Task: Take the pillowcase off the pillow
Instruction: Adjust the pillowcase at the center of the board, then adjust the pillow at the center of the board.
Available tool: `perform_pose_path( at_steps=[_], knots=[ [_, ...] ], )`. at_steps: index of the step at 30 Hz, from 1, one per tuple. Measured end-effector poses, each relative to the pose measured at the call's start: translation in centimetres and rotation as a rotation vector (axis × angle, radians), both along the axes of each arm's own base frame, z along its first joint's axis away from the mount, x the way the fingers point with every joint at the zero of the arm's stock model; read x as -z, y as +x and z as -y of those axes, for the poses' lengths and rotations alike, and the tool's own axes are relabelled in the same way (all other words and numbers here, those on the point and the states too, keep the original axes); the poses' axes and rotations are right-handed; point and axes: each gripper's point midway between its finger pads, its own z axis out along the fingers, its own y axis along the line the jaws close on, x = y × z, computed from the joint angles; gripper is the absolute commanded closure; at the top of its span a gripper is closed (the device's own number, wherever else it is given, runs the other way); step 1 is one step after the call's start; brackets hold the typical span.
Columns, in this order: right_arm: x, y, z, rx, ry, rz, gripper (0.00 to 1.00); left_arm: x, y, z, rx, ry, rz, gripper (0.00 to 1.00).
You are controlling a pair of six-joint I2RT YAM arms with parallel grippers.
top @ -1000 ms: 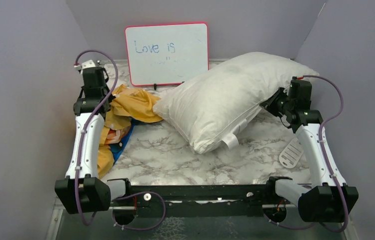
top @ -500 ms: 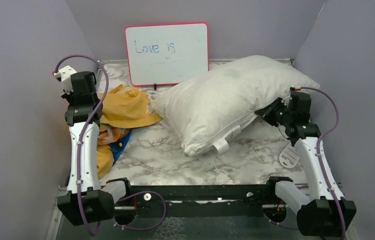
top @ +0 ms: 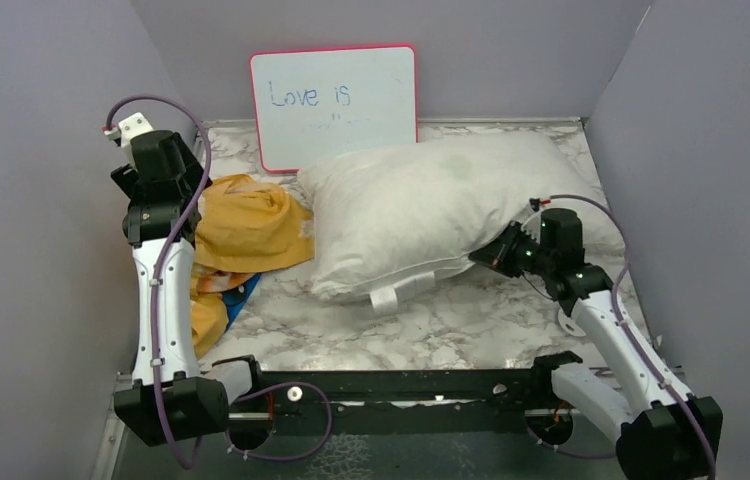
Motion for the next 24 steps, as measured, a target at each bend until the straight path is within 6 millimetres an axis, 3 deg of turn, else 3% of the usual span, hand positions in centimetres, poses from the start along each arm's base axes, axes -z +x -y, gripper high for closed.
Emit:
perform_pose_path(
  at_steps=[2, 3, 4, 6, 7, 10, 13, 16, 18, 20, 22, 24],
  knots=[
    [-0.1, -0.8, -2.3, -0.102, 0.001, 0.014, 0.69, 0.6, 0.6, 1.0, 0.053, -0.035, -0.006, 0.02],
    [-0.2, -1.7, -4.0, -0.181, -0.007, 0.021, 0.55, 0.9, 0.8, 1.6, 0.084, -0.058, -0.011, 0.01],
    [-0.4, -2.5, -5.4, -0.247, -0.014, 0.037, 0.47, 1.1, 1.0, 2.2, 0.115, -0.08, -0.014, 0.01],
    [-2.1, -4.0, -7.3, -0.339, -0.012, 0.099, 0.41, 1.2, 1.1, 3.2, 0.164, -0.112, -0.018, 0.01],
    [-3.8, -4.3, -7.6, -0.364, -0.024, 0.162, 0.4, 1.0, 1.2, 3.6, 0.184, -0.123, -0.014, 0.01],
    [-10.4, -3.1, -6.3, -0.287, -0.069, 0.363, 0.34, -0.7, 1.6, 4.8, 0.247, -0.145, 0.026, 0.01],
    [-17.9, -1.3, -4.1, -0.141, -0.12, 0.564, 0.29, -2.5, 2.4, 7.2, 0.378, -0.192, 0.085, 0.01],
    [-21.8, 0.9, -2.1, 0.001, -0.186, 0.632, 0.28, -2.3, 3.1, 10.3, 0.511, -0.254, 0.094, 0.01],
    [-22.1, 3.3, -1.9, 0.043, -0.25, 0.613, 0.28, -1.5, 3.9, 14.2, 0.646, -0.3, 0.069, 0.01],
    [-20.5, 6.3, -2.4, 0.057, -0.32, 0.541, 0.27, -0.1, 4.4, 18.2, 0.765, -0.331, 0.025, 0.01],
    [-17.6, 9.0, -3.3, 0.051, -0.386, 0.451, 0.27, 2.7, 4.6, 22.5, 0.876, -0.371, -0.045, 0.01],
    [-12.3, 10.9, -4.0, 0.014, -0.464, 0.324, 0.27, 6.8, 3.9, 25.7, 0.947, -0.416, -0.152, 0.01]
  ],
)
